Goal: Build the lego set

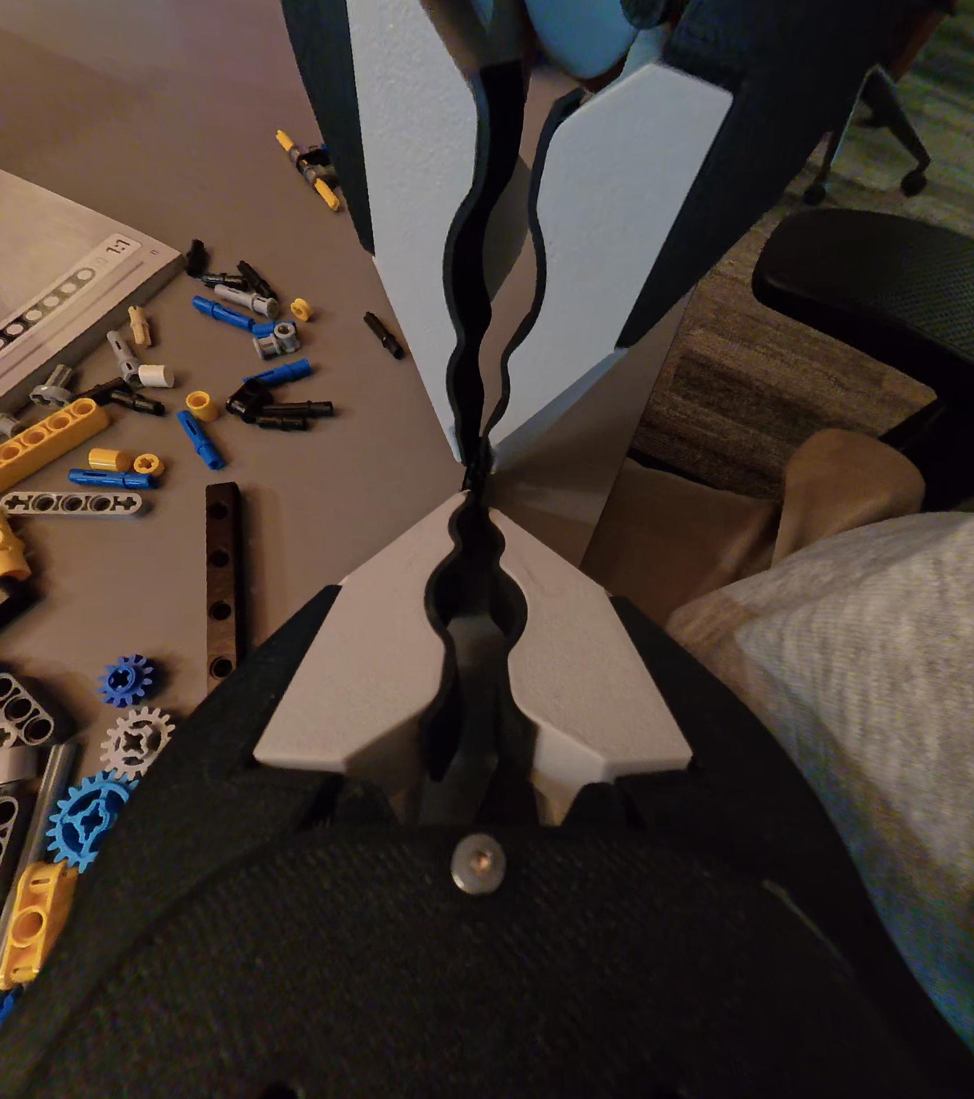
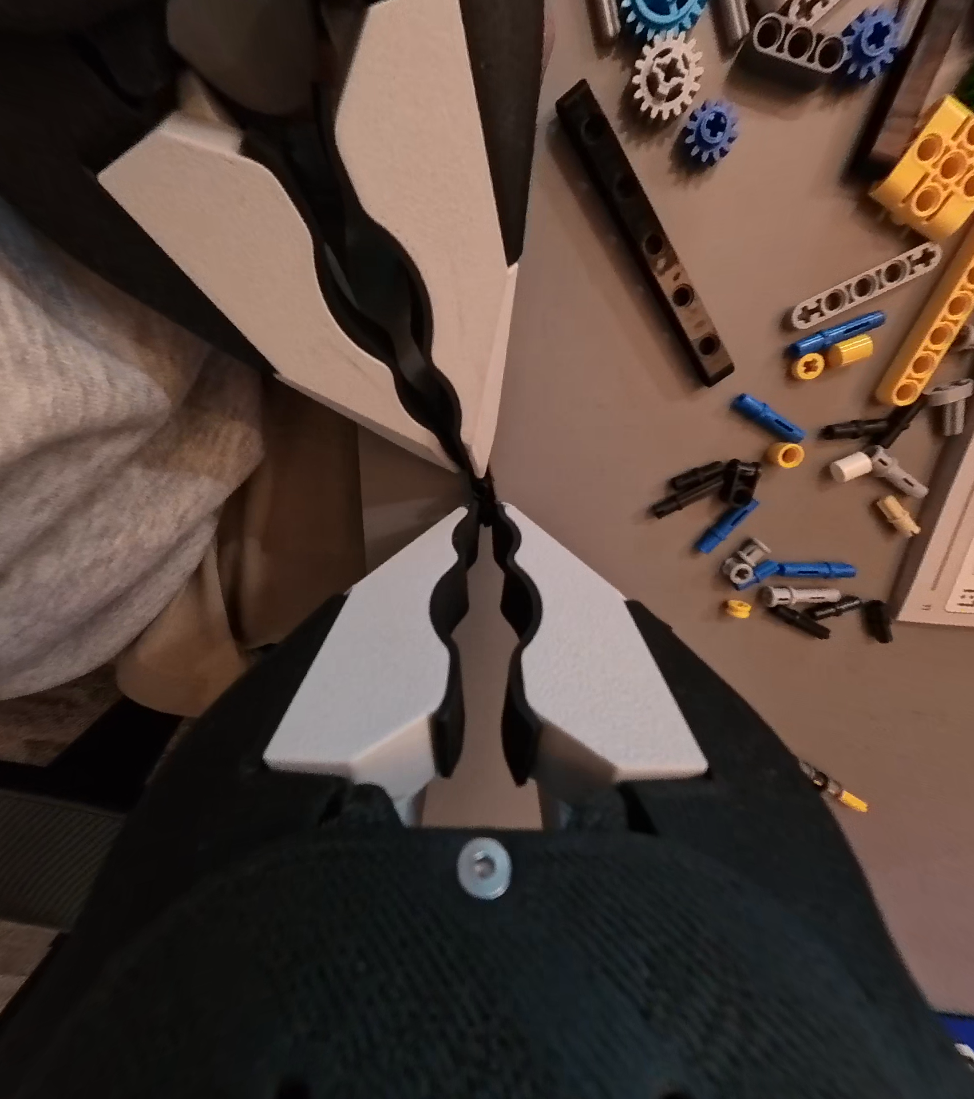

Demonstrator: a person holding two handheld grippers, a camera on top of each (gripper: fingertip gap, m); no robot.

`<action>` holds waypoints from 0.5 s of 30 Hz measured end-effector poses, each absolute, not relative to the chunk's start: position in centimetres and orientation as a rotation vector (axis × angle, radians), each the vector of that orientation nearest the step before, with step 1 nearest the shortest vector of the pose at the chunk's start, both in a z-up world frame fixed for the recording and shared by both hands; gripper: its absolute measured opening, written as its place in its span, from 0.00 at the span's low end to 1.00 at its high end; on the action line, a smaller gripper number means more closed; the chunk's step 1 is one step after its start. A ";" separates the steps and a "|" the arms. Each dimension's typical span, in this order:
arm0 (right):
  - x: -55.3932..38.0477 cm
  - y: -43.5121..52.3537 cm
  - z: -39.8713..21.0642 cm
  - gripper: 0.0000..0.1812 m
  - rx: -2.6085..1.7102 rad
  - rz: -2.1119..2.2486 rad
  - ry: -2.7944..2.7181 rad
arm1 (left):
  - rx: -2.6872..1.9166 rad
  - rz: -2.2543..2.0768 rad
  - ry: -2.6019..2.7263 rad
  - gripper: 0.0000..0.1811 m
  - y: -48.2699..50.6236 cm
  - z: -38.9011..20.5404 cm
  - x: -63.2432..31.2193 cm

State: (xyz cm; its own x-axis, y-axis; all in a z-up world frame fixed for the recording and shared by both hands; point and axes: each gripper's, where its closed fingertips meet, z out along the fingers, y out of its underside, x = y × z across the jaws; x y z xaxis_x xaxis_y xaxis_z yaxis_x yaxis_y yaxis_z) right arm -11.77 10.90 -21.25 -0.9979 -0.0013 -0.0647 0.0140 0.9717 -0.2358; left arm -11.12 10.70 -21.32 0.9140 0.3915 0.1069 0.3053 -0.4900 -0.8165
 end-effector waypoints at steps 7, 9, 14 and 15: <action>-11.8 10.9 -21.3 0.02 0.009 -0.374 3.025 | -2.116 0.102 -0.502 0.00 10.7 -21.3 -11.1; -11.8 10.9 -21.3 0.02 0.010 -0.377 3.025 | -2.115 0.100 -0.504 0.00 10.7 -21.3 -11.1; -11.8 10.8 -21.3 0.02 0.013 -0.385 3.024 | -2.110 0.101 -0.507 0.00 10.7 -21.3 -11.1; -11.8 10.7 -21.3 0.02 0.013 -0.387 3.027 | -2.108 0.099 -0.509 0.00 10.7 -21.3 -11.2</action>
